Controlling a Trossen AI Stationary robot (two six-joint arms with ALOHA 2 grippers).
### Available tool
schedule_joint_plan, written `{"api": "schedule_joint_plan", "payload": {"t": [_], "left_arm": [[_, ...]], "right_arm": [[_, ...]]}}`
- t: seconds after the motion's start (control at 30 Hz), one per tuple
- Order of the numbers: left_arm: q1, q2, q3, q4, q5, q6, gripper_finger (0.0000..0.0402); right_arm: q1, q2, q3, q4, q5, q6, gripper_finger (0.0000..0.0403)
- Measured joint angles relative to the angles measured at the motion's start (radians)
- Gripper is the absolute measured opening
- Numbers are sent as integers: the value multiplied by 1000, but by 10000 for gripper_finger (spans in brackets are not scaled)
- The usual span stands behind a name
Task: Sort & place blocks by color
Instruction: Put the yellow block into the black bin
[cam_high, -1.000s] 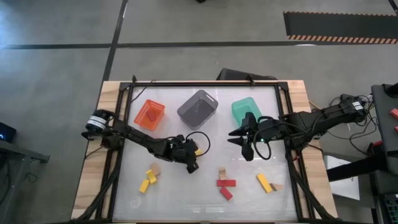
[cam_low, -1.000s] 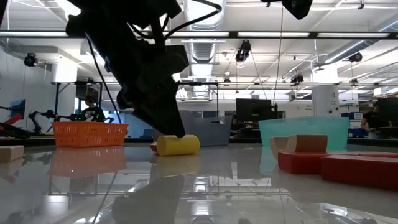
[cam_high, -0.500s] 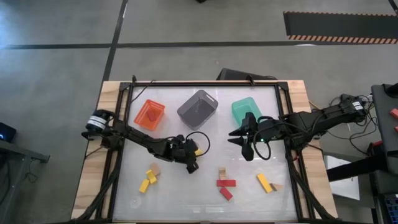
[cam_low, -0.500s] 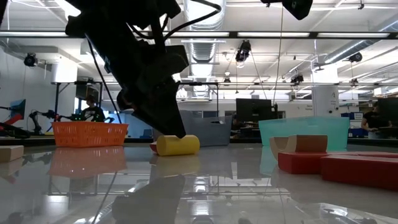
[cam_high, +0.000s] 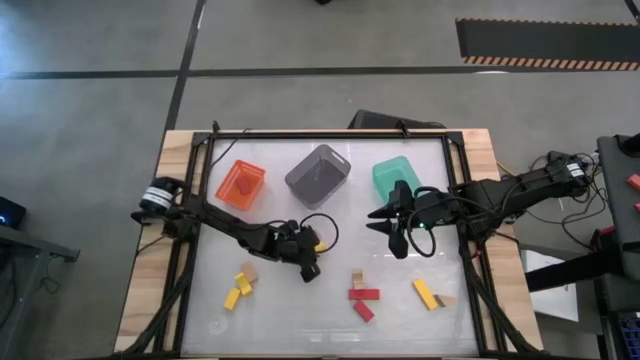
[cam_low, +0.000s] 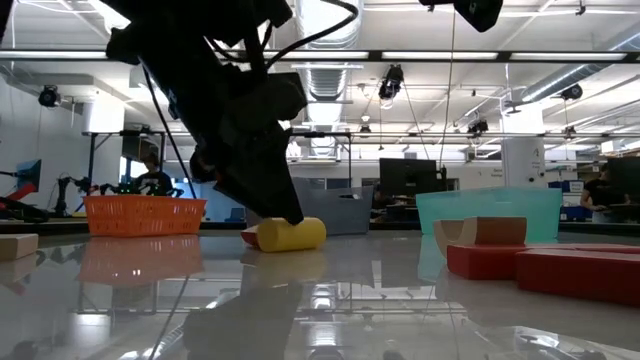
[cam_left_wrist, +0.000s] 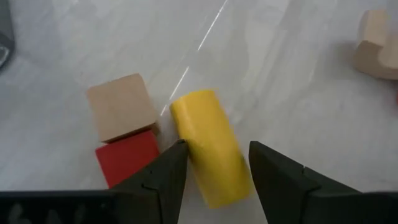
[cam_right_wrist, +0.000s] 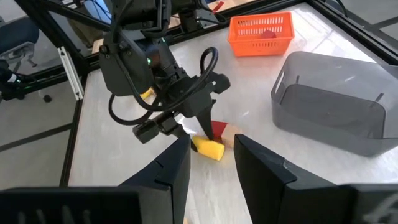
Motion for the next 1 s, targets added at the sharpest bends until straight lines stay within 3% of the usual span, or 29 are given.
{"api": "schedule_joint_plan", "payload": {"t": [0.43,0.67,1.0], "left_arm": [[0,71,12,18,-8,-7,156],[0,71,11,16,-8,-6,119],[-1,6,37,-12,32,36,118]], "right_arm": [[0,0,-1,0,0,10,114],[0,0,-1,0,0,10,114],[0,0,-1,0,0,19,114]]}}
